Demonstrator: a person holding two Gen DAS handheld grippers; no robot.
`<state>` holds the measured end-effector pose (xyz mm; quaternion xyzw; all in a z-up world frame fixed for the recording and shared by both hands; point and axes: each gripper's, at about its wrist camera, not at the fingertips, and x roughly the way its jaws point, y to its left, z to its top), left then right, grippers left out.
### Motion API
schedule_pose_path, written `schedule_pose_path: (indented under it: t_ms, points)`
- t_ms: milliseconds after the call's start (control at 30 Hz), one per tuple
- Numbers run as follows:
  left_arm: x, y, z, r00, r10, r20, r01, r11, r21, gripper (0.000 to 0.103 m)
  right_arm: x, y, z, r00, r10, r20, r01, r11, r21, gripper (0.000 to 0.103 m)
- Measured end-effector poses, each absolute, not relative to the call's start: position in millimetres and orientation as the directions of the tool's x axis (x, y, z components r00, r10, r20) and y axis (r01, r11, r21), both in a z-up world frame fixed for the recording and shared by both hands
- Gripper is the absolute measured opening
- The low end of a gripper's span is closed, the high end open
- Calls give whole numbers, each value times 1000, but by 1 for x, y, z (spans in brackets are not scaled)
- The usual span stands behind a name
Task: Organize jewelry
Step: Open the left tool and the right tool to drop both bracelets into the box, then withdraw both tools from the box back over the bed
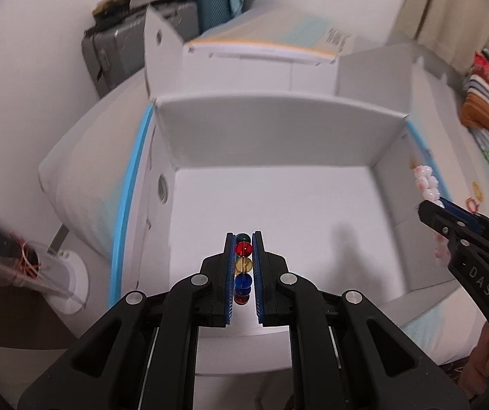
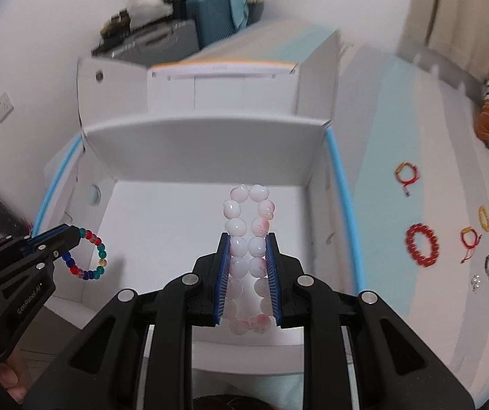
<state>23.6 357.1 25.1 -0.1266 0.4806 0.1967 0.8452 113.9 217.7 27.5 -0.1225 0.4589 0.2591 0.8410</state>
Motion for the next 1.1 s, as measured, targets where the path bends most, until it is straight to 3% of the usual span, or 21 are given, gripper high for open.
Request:
schedule_pose_path:
  t_ms: [400,467,500,567,633,700,733,833,867,1000,1100]
  points:
    - [40,377,-22,329,152,-932,-470,883,-22,9,129,238,-22,311,181,-933,-538,843,-15,20]
    - [42,377,-24,322,141,-936,-466,884,-27,10,128,239,-22,316,181,-931,-544,839,-22,36]
    - [42,377,-23,323,139,-936,-468,883,-30,10,126,238,-20,330,178,-927,-543,839,-32,51]
    - [42,376,-19,331,150,-932,-467,884,-23,11,122,236,-15,351,194,-916,-548,836,-32,57]
    - [42,373,-14,342,162,-926,-469,883,-19,25,119,235,-8,356,208,-911,-550,834,-25,66]
    - [40,369,-5,361,189,-913,-475,880,-6,54,116,232,-1,372,222,-901,-553,833,-23,71]
    - [38,368,-1,368,210,-906,-479,878,9,60,114,230,4,387,228,-894,-553,833,-27,77]
    - [34,360,10,390,252,-886,-479,877,39,72,106,221,17,451,265,-852,-559,828,-38,92]
    - [31,358,12,399,259,-880,-481,876,40,81,103,216,21,476,270,-837,-557,829,-49,94]
    - [22,349,27,447,283,-848,-489,872,33,97,105,204,32,514,283,-810,-538,842,-47,95]
    - [17,342,35,469,286,-836,-487,873,25,97,103,190,40,530,290,-797,-516,856,-32,95]
